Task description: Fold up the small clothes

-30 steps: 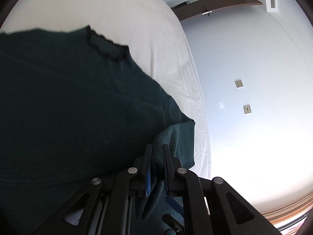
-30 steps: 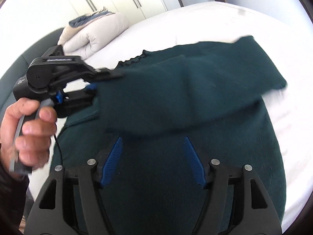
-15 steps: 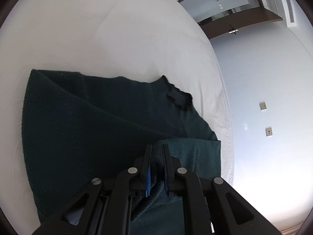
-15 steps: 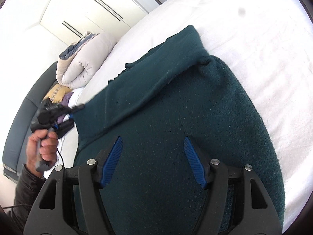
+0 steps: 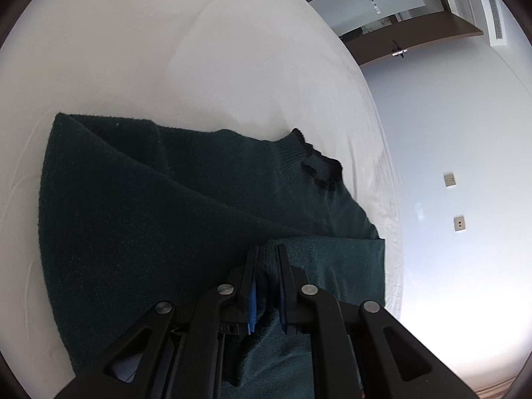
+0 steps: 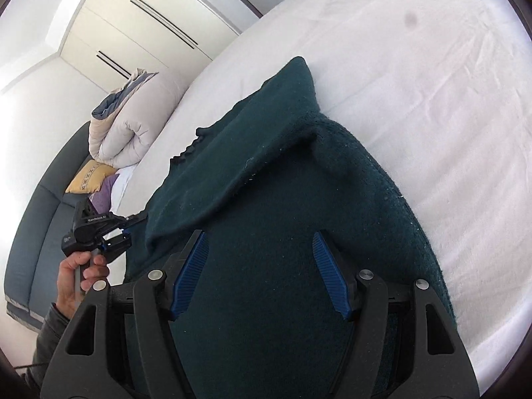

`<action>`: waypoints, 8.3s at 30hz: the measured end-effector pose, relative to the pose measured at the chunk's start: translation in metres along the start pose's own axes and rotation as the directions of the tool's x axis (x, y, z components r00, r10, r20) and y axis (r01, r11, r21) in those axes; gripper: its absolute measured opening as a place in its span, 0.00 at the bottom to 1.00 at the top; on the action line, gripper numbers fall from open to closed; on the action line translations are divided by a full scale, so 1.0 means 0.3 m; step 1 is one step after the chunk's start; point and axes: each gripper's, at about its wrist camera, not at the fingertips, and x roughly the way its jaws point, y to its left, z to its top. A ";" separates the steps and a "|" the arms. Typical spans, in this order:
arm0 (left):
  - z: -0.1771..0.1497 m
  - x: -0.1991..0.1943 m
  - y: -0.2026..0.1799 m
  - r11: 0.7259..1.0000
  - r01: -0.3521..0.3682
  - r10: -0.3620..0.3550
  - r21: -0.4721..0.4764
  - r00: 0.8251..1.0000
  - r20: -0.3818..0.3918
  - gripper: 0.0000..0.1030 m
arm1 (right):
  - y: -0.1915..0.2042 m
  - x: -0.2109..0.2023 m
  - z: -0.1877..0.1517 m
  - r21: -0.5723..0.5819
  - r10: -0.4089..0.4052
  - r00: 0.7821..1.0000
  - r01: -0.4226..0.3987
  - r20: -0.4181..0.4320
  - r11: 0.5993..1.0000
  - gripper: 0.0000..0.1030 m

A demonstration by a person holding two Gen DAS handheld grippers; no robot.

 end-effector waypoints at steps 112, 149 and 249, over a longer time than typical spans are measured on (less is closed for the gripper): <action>-1.149 -0.629 0.257 0.996 -0.088 0.089 -0.008 0.991 0.105 0.60 | -0.427 -0.714 -0.386 0.055 0.146 0.962 -0.137 -0.232 0.989 0.63; -1.179 -0.595 0.235 0.995 -0.096 0.096 0.008 0.995 0.004 0.06 | -0.448 -0.654 -0.408 0.110 0.162 0.909 -0.129 -0.383 0.985 0.08; -0.437 -0.252 0.032 0.885 -0.392 0.294 0.252 0.889 0.350 0.71 | 0.119 0.021 0.174 -0.144 -0.111 0.994 0.113 0.024 0.983 0.71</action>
